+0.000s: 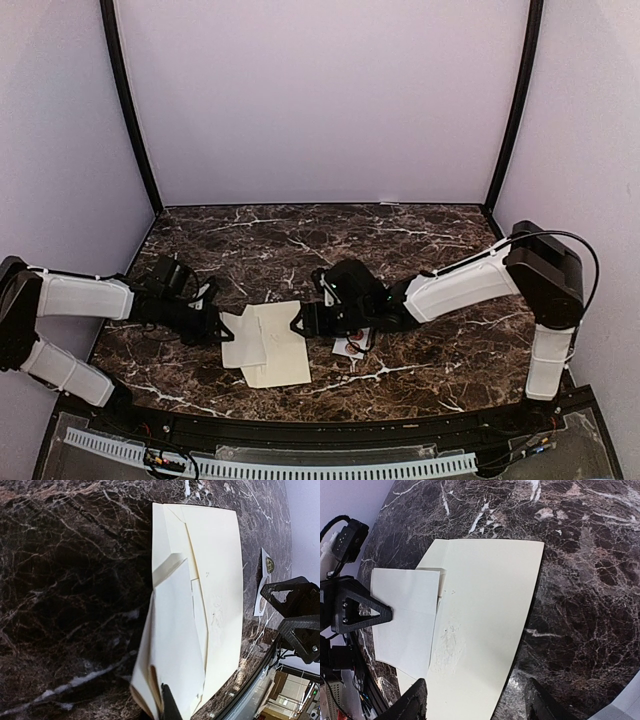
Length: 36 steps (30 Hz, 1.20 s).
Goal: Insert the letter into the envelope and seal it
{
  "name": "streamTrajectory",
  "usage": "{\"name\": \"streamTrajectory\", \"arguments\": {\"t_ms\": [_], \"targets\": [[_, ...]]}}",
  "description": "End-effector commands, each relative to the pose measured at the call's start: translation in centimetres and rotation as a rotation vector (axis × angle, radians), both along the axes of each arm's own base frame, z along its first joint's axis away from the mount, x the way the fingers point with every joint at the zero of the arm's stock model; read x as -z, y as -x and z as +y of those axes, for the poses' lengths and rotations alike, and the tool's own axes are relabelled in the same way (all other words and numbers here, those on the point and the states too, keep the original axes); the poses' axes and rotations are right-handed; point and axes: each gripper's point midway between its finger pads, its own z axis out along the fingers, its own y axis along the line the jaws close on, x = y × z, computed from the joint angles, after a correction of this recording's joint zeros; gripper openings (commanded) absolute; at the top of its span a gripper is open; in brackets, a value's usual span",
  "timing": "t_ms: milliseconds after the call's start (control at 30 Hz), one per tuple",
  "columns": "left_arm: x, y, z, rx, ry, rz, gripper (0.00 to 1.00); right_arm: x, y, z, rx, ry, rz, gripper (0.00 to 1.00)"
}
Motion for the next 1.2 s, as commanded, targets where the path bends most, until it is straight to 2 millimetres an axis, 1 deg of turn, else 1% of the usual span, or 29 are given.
{"name": "streamTrajectory", "arguments": {"t_ms": [0,167,600,1000,1167], "targets": [[-0.3,-0.8,0.0,0.009,-0.009,-0.035,0.00,0.0,0.3,1.2,-0.028,-0.011,-0.001,0.63],[-0.2,-0.9,-0.1,0.010,-0.006,-0.034,0.00,0.7,0.4,1.6,-0.041,-0.005,0.012,0.61],[-0.1,-1.5,-0.6,0.022,0.005,-0.033,0.00,2.3,0.6,2.2,-0.059,0.009,0.043,0.59],[0.1,-1.8,-0.9,0.038,0.009,-0.027,0.00,3.0,0.7,2.4,-0.070,0.016,0.053,0.57],[0.1,-1.8,-1.0,0.039,0.009,-0.023,0.00,2.9,0.7,2.7,-0.076,0.012,0.054,0.56]]}}
